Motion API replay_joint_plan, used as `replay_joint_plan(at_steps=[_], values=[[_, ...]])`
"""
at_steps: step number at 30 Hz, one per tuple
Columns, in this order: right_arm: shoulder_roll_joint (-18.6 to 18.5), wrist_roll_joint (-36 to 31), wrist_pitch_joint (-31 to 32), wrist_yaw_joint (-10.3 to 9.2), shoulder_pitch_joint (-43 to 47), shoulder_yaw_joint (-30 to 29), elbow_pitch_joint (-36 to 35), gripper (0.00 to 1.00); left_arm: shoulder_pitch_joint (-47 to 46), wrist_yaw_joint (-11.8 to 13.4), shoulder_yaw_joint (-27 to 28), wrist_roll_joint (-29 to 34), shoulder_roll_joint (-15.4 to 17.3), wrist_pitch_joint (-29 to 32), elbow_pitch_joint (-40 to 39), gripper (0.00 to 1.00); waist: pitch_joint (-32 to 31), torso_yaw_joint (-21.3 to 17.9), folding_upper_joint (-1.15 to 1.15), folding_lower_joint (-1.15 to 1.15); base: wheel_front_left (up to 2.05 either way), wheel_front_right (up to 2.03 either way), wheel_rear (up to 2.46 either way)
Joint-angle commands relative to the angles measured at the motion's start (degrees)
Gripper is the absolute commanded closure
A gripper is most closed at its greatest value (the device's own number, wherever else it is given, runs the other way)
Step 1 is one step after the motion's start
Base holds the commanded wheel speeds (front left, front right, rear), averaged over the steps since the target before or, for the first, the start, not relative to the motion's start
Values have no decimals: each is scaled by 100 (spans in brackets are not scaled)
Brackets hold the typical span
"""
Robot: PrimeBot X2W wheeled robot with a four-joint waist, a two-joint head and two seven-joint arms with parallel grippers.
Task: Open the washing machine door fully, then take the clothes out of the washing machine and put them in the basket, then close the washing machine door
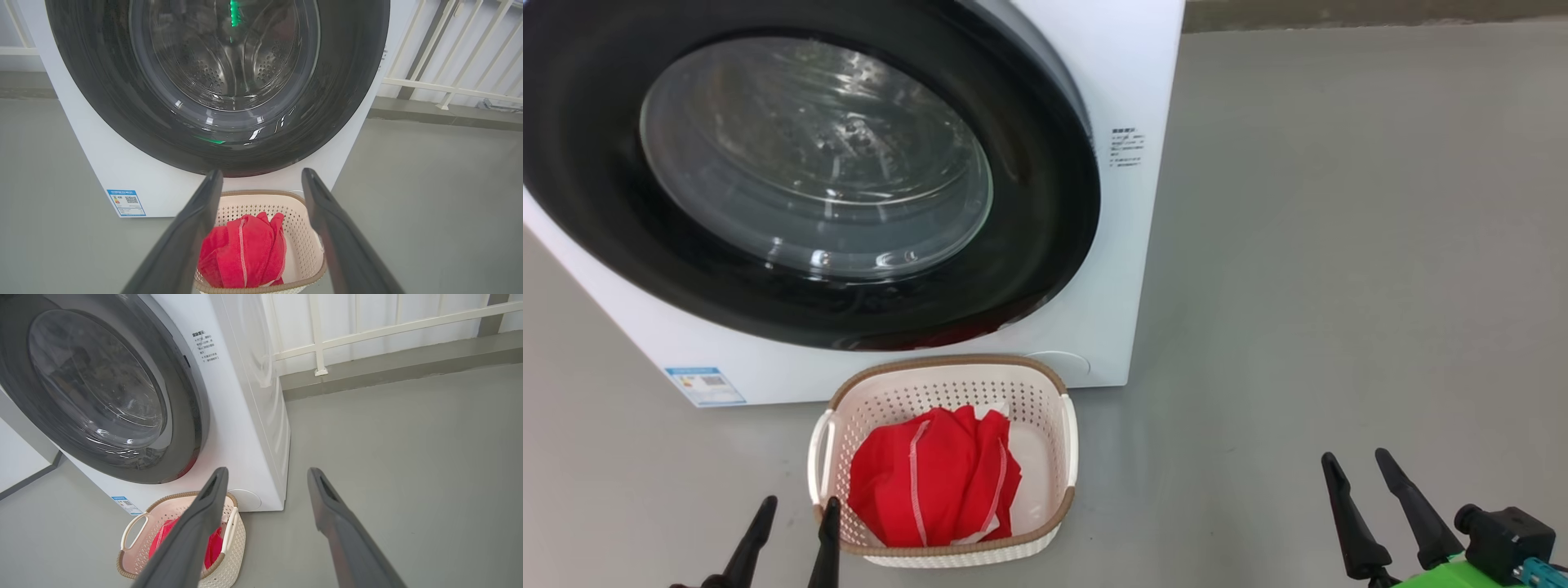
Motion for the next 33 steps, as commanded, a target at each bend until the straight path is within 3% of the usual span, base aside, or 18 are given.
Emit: replay_joint_plan(at_steps=[1, 15, 16, 24, 29, 33], values=[[-83, -77, -36, -5, -42, 77, -163, 0, -46, -32, 207, -26, 87, -70, -170, 0, -12, -43, 0, 0, 0, 0, 0], [11, -112, -36, -5, -85, 21, -206, 0, -91, -32, 274, -89, 64, -70, -158, 0, 51, -51, 0, 0, 0, 0, 0], [69, -56, 0, 0, 18, -75, -54, 100, -2, 0, 67, -60, -2, 0, -24, 100, 52, -51, 0, 0, 0, 0, 0], [221, 67, 33, 1, 77, -48, 318, 100, -15, 7, 18, -194, -167, 49, 356, 100, 53, -54, 0, 0, 0, 0, 0], [222, 335, 110, 1, 39, -73, 297, 100, -44, 5, 38, -509, -163, 124, 344, 100, 21, -70, 0, 13, 0, 0, 0], [223, 548, 170, 1, -4, -94, 294, 100, -79, 4, 52, -760, -160, 183, 347, 100, 21, -81, 0, 1, 0, 0, 0]])
